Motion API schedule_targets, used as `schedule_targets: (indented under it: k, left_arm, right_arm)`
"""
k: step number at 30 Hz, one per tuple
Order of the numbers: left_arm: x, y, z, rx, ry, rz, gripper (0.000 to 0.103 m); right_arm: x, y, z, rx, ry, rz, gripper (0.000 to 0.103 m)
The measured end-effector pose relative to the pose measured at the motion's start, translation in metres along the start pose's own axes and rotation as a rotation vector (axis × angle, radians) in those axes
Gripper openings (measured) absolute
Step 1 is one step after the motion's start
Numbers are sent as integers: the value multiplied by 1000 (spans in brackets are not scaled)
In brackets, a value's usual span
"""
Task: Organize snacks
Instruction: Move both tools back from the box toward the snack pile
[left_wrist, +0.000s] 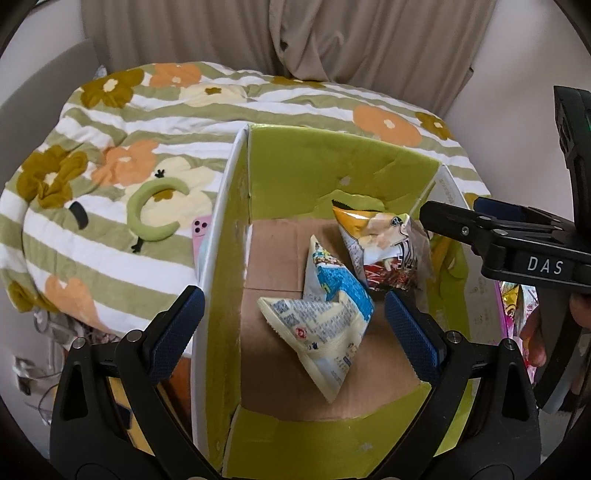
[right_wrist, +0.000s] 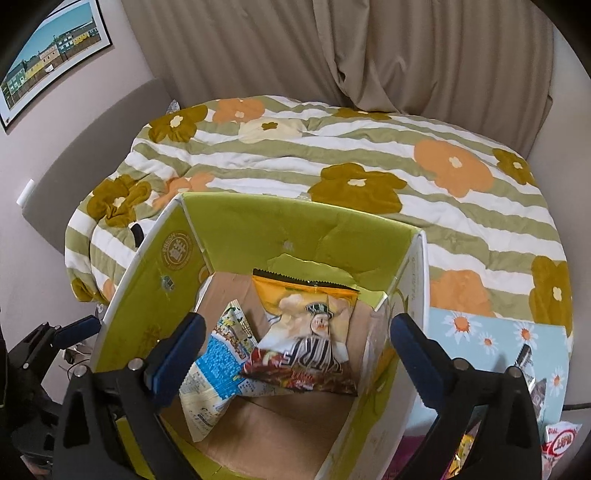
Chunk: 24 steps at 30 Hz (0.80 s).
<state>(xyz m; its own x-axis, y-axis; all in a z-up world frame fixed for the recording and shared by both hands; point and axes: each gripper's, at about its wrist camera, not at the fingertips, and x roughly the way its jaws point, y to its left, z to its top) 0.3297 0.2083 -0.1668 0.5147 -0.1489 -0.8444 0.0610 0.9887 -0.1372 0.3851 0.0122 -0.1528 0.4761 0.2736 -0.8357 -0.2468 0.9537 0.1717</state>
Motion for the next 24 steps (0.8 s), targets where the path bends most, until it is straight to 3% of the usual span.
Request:
schedule_targets:
  k: [14, 24]
  left_arm:
    - [-52, -28, 4, 57, -84, 3, 97]
    - [-119, -109, -26, 85, -193, 17, 97]
  right_arm:
    - [-75, 4, -11, 15, -119, -1, 100]
    - [-174, -47, -61, 17, -226, 20, 100]
